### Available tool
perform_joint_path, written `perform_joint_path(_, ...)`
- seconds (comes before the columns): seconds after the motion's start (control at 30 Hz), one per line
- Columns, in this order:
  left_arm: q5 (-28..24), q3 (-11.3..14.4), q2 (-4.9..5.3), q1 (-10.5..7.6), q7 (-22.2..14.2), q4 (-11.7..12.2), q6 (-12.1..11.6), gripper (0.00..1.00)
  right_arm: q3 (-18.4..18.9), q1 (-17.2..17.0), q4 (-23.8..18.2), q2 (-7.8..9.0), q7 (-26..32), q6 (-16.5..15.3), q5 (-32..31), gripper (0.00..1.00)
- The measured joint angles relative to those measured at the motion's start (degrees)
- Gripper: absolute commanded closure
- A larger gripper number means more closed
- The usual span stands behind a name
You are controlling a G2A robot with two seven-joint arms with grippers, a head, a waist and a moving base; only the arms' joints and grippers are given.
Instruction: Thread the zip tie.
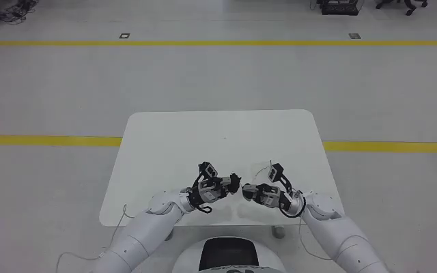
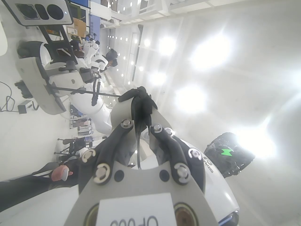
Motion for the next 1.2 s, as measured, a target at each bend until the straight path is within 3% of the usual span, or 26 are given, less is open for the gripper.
perform_joint_path(0.4, 0.0, 0.0, 0.0, 0.0, 0.0, 0.0, 0.0, 1.0, 0.01, 0.13, 0.86, 0.01, -1.03, 0.49, -1.36, 1.0)
perform_joint_path(0.6, 0.0, 0.0, 0.0, 0.0, 0.0, 0.0, 0.0, 1.0, 2.33, -0.96, 0.65, 0.47, -2.41, -0.82, -0.86, 1.0)
perform_joint_path(0.63, 0.0, 0.0, 0.0, 0.0, 0.0, 0.0, 0.0, 1.0, 2.98, -1.28, 0.33, 0.59, -2.65, -1.16, -0.53, 0.96)
perform_joint_path(0.7, 0.0, 0.0, 0.0, 0.0, 0.0, 0.0, 0.0, 1.0, 4.56, -2.16, -0.99, 0.96, -2.32, -1.9, -0.24, 0.0)
perform_joint_path(1.07, 0.0, 0.0, 0.0, 0.0, 0.0, 0.0, 0.0, 1.0, 5.43, -2.67, -2.01, 1.15, -2.04, -2.57, -0.4, 0.0)
perform_joint_path(1.2, -0.54, 0.3, -0.06, 0.54, 1.27, -1.24, 1.11, 1.0, 6.77, -4.32, -3.82, 1.25, -5.25, -6.93, -1.28, 0.0)
